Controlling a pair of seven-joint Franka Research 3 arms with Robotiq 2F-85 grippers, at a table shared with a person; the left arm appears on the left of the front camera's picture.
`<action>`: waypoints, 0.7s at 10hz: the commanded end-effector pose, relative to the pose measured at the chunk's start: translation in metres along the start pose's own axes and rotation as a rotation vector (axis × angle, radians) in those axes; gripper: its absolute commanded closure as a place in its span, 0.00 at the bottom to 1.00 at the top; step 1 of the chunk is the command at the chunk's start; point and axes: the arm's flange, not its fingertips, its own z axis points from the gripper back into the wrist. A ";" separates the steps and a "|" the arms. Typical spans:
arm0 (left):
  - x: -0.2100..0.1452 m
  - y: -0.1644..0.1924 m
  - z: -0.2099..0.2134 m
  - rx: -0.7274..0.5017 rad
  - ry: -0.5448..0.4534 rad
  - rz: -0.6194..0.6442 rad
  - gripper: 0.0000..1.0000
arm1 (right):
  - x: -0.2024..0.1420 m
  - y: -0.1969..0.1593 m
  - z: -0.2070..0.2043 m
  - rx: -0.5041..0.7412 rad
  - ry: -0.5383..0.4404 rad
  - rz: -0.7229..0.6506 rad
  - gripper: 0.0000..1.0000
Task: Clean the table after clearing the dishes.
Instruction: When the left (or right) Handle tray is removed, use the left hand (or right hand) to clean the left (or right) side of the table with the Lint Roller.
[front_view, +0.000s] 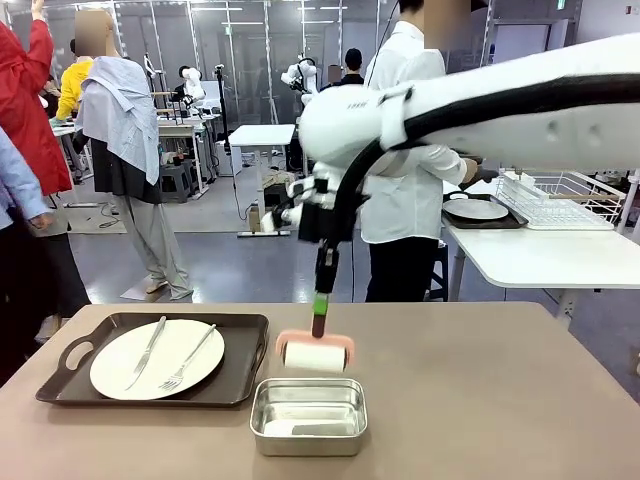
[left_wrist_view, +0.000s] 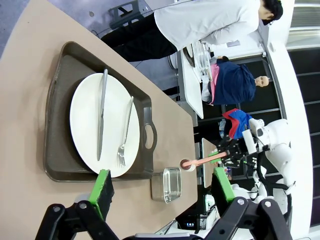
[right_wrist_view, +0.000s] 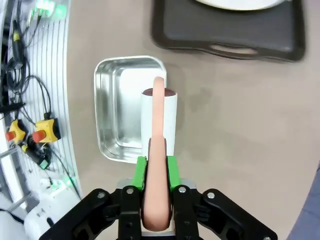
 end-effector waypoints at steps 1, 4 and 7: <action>0.002 -0.001 0.003 -0.016 -0.004 -0.006 0.00 | -0.056 0.021 0.010 -0.065 -0.109 -0.207 0.99; 0.002 -0.001 0.003 -0.016 -0.004 -0.006 0.00 | -0.145 0.024 0.021 -0.116 -0.297 -0.654 0.99; 0.002 -0.001 0.003 -0.016 -0.004 -0.006 0.00 | -0.205 0.020 -0.015 -0.014 -0.516 -0.985 0.99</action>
